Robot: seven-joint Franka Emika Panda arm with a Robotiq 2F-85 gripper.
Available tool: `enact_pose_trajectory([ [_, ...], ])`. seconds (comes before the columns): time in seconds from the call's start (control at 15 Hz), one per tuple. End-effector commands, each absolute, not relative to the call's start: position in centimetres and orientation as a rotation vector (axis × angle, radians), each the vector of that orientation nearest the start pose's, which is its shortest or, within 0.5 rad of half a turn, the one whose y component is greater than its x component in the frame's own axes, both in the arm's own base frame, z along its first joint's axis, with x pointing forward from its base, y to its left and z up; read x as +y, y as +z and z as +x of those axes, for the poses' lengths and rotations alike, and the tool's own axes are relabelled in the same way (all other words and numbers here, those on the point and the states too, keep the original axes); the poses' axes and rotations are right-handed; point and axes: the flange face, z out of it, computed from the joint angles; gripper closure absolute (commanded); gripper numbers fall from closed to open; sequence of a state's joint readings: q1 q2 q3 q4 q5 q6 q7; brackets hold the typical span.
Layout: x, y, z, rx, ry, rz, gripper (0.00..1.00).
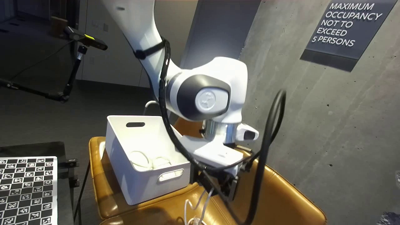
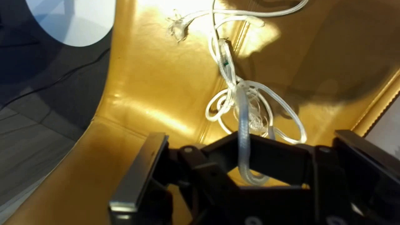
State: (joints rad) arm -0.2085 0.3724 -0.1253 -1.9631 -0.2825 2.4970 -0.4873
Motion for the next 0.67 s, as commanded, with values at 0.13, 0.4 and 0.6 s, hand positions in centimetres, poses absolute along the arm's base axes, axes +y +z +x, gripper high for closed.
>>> enact_pose_trajectory([
  [0.13, -19.0, 45.8, 60.5, -0.621, -0.293, -3.453, 1.00],
  [0.4, -16.3, 56.9, 61.7, -0.623, -0.482, -3.489, 1.00],
  [0.6, -13.4, 64.5, 62.4, -0.624, -0.593, -3.500, 1.00],
])
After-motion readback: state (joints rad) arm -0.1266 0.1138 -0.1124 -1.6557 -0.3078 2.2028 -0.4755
